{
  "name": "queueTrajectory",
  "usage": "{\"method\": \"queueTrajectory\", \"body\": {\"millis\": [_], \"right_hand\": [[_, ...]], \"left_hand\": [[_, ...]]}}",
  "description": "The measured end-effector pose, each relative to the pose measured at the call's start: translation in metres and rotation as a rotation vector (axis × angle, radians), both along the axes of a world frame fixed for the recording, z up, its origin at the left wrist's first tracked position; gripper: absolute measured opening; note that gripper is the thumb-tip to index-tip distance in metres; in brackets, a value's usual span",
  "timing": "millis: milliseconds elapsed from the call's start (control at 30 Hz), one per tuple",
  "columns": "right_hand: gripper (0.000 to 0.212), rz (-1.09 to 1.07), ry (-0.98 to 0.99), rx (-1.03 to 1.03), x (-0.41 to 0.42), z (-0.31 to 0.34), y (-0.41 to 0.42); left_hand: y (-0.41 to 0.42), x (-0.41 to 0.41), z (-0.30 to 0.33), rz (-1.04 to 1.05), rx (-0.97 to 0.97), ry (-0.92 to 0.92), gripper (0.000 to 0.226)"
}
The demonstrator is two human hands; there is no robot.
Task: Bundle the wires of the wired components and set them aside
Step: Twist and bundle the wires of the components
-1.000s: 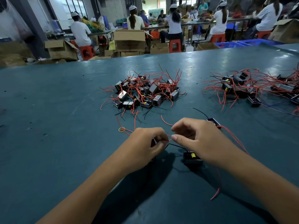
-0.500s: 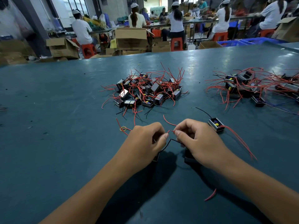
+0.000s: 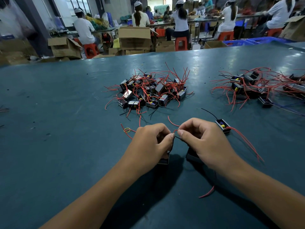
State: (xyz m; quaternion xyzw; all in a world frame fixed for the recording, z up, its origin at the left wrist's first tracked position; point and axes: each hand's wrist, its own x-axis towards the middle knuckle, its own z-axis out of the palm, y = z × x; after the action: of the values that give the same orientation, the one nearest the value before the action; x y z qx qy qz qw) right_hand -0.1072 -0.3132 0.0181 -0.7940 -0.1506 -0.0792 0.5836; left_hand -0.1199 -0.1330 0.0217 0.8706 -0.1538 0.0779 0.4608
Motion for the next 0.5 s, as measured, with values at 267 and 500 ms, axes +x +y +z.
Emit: {"method": "queueTrajectory", "body": {"millis": [267, 500], "right_hand": [[0.011, 0.026, 0.035, 0.079, 0.0011, -0.0026, 0.0008], [0.011, 0.031, 0.032, 0.099, 0.0000, -0.0003, 0.0028]], "left_hand": [[-0.0007, -0.0004, -0.0006, -0.009, -0.012, -0.005, 0.019], [-0.0025, -0.0001, -0.0035, -0.012, -0.016, -0.026, 0.016]]}}
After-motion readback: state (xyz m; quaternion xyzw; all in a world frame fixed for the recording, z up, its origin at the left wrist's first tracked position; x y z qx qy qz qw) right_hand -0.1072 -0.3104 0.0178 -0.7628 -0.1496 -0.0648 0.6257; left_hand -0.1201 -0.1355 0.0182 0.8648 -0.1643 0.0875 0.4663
